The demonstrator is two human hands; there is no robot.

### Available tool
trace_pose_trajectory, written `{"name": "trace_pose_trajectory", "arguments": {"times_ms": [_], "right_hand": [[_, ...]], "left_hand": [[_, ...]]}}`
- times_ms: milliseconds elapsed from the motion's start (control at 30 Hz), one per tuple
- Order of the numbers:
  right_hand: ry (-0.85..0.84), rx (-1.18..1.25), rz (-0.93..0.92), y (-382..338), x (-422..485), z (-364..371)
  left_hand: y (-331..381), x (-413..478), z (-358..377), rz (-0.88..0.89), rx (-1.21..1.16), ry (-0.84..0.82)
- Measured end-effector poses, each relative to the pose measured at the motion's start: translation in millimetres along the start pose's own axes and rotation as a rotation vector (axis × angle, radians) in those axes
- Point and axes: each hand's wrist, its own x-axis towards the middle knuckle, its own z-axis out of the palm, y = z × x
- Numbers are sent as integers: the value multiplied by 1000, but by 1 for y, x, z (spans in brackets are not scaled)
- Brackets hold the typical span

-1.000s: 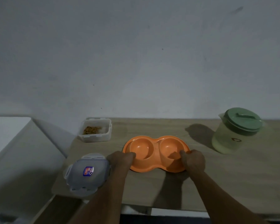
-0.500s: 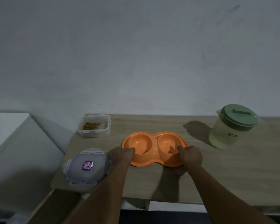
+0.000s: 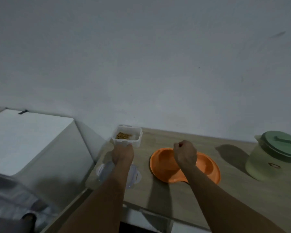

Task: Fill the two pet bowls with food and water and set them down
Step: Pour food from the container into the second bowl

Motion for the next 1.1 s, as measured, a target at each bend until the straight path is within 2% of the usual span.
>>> {"name": "trace_pose_trajectory", "arguments": {"times_ms": [200, 400, 533, 700, 933, 1100], "right_hand": [[-113, 25, -12, -59, -5, 79], [-151, 14, 62, -81, 14, 155], [-154, 54, 77, -83, 13, 178], [-138, 120, 150, -84, 6, 171], [-25, 427, 221, -94, -5, 113], [-150, 678, 269, -79, -12, 47]], "left_hand": [[-13, 78, -37, 51, 72, -5], [-21, 157, -26, 179, 96, -133], [-26, 180, -8, 256, 136, -228], [-25, 180, -10, 252, 169, -227], [-1, 138, -19, 280, -56, -290], [13, 88, -4, 263, -146, -343]]}}
